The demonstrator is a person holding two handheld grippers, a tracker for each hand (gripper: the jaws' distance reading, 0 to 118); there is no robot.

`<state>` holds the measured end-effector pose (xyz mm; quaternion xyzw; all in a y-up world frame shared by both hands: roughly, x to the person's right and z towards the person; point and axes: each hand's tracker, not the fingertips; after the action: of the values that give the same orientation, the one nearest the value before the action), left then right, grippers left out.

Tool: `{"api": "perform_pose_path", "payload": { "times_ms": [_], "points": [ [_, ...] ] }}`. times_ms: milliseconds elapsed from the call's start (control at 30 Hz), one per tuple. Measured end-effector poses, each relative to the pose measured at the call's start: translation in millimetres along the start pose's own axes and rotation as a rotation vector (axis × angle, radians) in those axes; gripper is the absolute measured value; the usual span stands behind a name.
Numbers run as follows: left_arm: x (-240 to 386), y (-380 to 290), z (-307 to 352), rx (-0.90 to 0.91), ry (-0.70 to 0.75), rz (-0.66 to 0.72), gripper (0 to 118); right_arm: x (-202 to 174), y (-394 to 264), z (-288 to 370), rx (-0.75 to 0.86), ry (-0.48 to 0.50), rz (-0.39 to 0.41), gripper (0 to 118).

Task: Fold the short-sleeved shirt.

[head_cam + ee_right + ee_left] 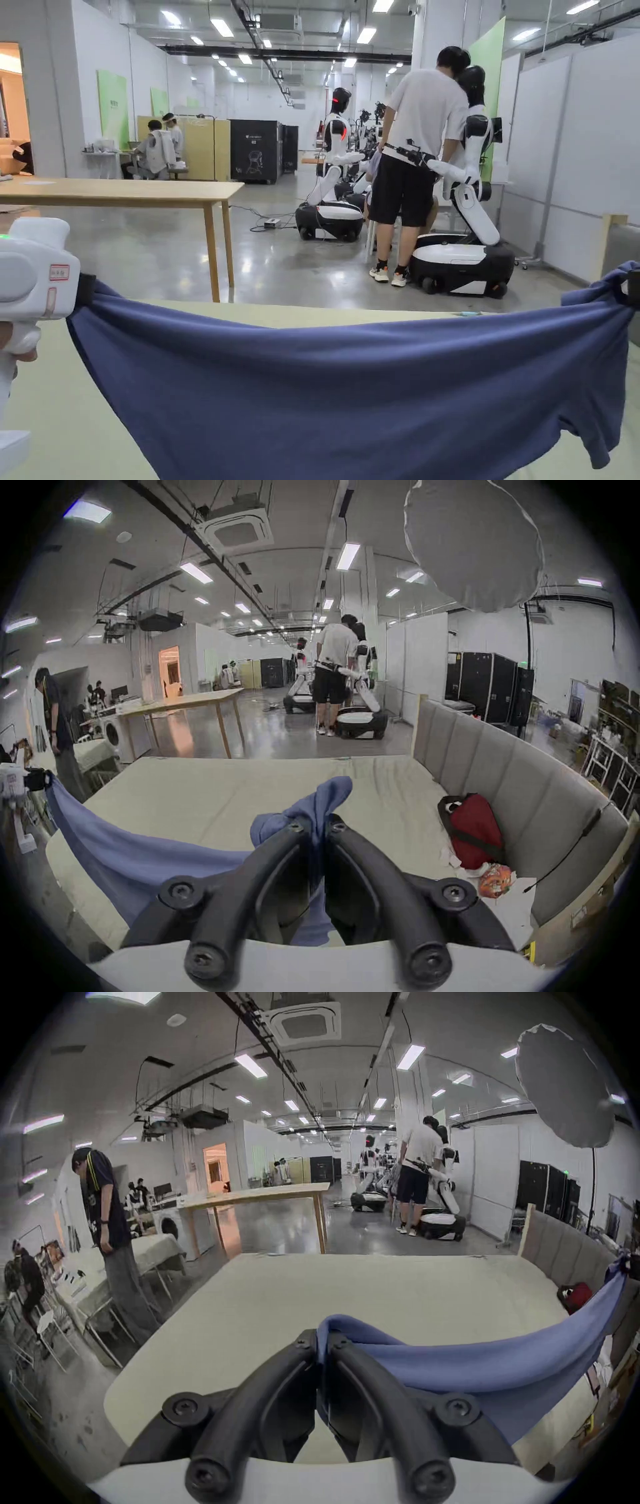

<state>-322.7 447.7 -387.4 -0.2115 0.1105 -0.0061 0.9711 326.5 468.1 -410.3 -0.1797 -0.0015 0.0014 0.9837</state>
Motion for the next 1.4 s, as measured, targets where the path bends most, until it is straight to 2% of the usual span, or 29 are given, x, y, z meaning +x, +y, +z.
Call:
{"api": "perform_pose_path", "payload": {
  "times_ms": [533,600,700,900,1100,1267,1400],
  "points": [
    [16.7,106.5,-82.4,0.035,0.148,-0.022,2,-30.7,93.5,-113.7,0.026,-0.03,0.005,7],
    [21.7,114.5,-96.8,0.057,0.182,-0.042,2,-33.7,102.7,-128.7,0.029,-0.037,-0.004,7],
    [25.2,123.9,-117.9,0.053,0.168,0.01,2,-36.0,118.7,-152.9,0.031,-0.045,-0.025,7],
    [35.6,125.8,-154.5,0.059,0.189,0.014,2,-42.5,125.2,-191.2,0.02,-0.076,-0.001,7],
    [45.3,79.1,-183.0,-0.004,0.178,-0.029,2,-42.2,84.5,-214.6,-0.033,-0.089,0.012,7],
    [45.1,0.5,-188.1,-0.111,0.132,-0.053,2,-37.4,3.6,-205.1,-0.138,-0.079,0.009,7],
    [38.1,-74.0,-165.7,-0.199,0.095,-0.04,2,-32.2,-70.1,-171.0,-0.208,-0.049,-0.014,7]
  ]
}}
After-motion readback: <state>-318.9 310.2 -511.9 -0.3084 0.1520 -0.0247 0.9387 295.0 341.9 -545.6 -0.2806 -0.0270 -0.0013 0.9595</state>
